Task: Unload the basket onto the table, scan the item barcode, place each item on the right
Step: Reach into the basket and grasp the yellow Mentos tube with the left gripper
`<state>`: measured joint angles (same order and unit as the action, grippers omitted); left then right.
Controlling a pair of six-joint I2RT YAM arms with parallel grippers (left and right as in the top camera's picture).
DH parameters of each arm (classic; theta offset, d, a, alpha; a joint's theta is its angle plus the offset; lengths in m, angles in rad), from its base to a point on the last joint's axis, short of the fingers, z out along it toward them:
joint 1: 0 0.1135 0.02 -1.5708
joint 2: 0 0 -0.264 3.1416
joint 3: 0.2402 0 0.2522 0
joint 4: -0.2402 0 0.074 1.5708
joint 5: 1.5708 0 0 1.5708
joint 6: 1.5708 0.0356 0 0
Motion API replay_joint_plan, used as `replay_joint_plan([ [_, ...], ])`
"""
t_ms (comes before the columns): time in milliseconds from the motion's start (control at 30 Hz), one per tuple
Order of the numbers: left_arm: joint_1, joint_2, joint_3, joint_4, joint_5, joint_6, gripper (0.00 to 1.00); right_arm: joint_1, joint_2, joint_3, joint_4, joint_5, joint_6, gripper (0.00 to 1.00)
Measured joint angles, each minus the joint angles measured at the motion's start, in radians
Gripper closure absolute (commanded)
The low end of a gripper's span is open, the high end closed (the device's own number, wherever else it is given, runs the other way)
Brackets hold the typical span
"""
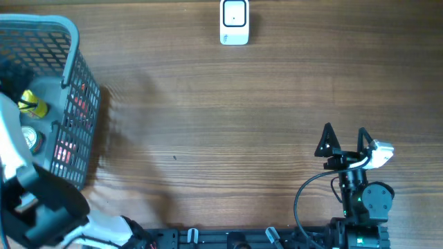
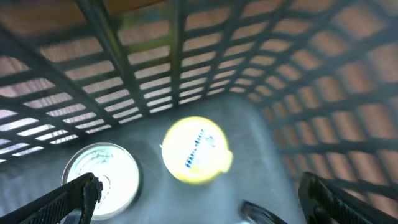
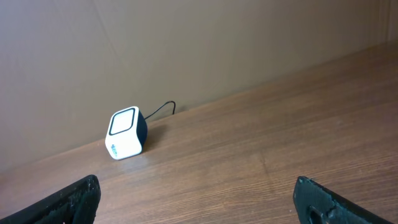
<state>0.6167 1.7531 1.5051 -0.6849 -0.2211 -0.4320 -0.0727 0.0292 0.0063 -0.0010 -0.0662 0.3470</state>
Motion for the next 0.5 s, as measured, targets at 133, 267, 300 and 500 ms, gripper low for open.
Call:
replay_joint_plan([
  [133,0.0,0.143,0.0,0.035,-0.039,0.0,0.0,0.0,0.0,0.0,0.0,0.0,0.0,0.0],
  [267,0.002,0.227,0.0,0.103,-0.044,0.0,0.05,0.0,0.0,0.0,0.0,0.0,0.0,0.0],
  [300,0.002,0.253,0.0,0.119,-0.045,0.0,0.18,0.0,0.0,0.0,0.0,0.0,0.0,0.0],
  [500,0.002,0.297,0.0,0.158,-0.047,0.006,0.42,0.0,0.0,0.0,0.0,0.0,0.0,0.0],
])
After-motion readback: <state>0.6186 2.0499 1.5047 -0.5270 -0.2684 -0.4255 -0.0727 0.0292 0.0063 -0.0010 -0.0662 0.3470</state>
